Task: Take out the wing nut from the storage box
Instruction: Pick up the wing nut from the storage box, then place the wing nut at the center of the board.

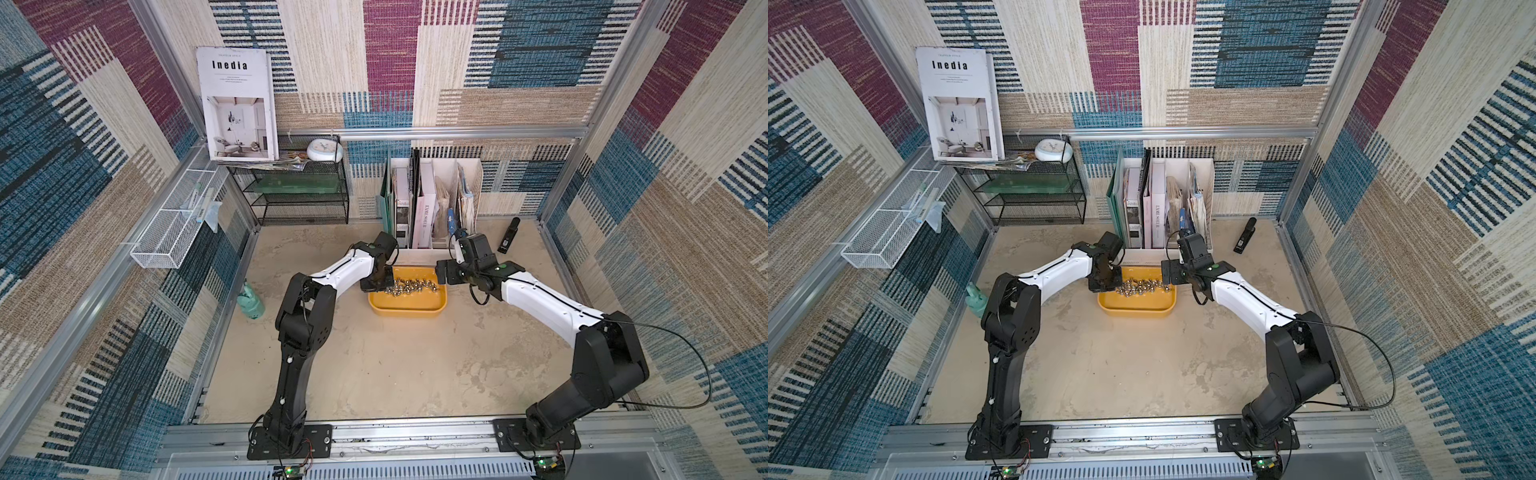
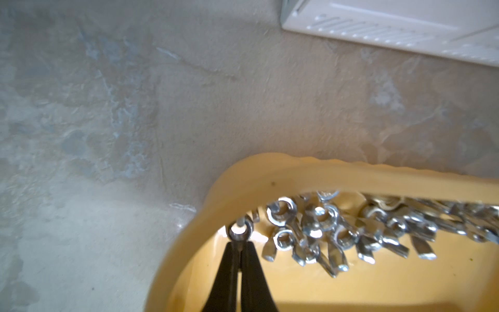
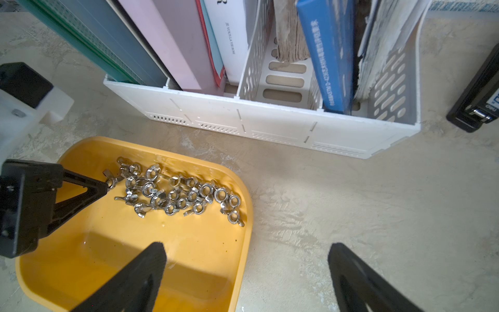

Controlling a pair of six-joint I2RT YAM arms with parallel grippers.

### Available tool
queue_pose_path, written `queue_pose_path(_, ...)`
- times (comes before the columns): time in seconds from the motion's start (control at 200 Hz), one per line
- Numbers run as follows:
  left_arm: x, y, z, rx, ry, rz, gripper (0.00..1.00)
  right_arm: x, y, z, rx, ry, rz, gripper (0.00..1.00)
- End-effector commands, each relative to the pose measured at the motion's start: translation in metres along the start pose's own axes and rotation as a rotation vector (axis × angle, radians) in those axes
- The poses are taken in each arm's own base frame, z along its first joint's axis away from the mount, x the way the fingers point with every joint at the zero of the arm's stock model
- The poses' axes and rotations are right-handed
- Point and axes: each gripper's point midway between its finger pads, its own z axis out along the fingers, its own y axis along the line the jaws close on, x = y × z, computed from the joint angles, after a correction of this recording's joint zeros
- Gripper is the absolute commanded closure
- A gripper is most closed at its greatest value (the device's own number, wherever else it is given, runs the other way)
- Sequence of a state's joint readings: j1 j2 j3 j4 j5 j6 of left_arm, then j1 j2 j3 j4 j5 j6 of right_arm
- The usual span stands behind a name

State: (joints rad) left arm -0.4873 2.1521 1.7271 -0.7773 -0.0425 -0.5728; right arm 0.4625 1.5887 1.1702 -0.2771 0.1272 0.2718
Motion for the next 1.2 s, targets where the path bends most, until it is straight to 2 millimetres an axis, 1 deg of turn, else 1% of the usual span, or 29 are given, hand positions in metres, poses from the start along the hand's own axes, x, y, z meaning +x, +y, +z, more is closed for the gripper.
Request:
queue_pose_path(0.0, 0.001, 0.004, -0.015, -0.02, -0.016, 0.001, 1.0, -0.005, 0.004, 0.0, -0.018, -0.012, 0.001, 0.01)
queue_pose_path(0.15, 0.005, 0.005, -0.039, -0.006, -0.048, 0.005, 1.0, -0.007, 0.01, -0.001, -0.054, -0.02, -0.003, 0.01)
queue_pose_path(0.305, 0.013, 0.012, -0.068, 0.005, -0.086, 0.008, 1.0, -0.011, 0.029, -0.004, -0.148, -0.034, -0.028, 0.01)
queue_pose_path(0.461, 0.027, 0.022, -0.093, 0.026, -0.117, 0.032, 1.0, -0.01, 0.059, -0.011, -0.264, -0.041, -0.077, 0.01)
queue_pose_path(0.576, 0.047, 0.034, -0.104, 0.038, -0.127, 0.058, 1.0, -0.004, 0.088, -0.018, -0.342, -0.04, -0.128, 0.01)
queue_pose_path(0.611, 0.052, 0.038, -0.107, 0.045, -0.136, 0.065, 1.0, -0.001, 0.099, -0.021, -0.372, -0.041, -0.148, 0.01)
queue_pose_path(0.711, 0.07, 0.052, -0.11, 0.042, -0.148, 0.079, 1.0, 0.009, 0.126, -0.031, -0.459, -0.04, -0.198, 0.01)
queue_pose_path(0.841, 0.093, 0.067, -0.107, 0.037, -0.14, 0.099, 1.0, 0.024, 0.156, -0.046, -0.567, -0.048, -0.271, 0.01)
queue_pose_path(0.936, 0.106, 0.08, -0.102, 0.02, -0.144, 0.095, 1.0, 0.032, 0.17, -0.054, -0.608, -0.061, -0.309, 0.01)
queue_pose_path(0.987, 0.11, 0.085, -0.101, 0.021, -0.172, 0.09, 1.0, 0.038, 0.175, -0.056, -0.626, -0.064, -0.325, 0.01)
queue_pose_path(1.112, 0.122, 0.108, -0.098, -0.022, -0.245, 0.068, 1.0, 0.056, 0.188, -0.061, -0.685, -0.063, -0.374, 0.01)
queue_pose_path(1.192, 0.131, 0.113, -0.096, -0.021, -0.244, 0.093, 1.0, 0.065, 0.197, -0.066, -0.731, -0.034, -0.403, 0.01)
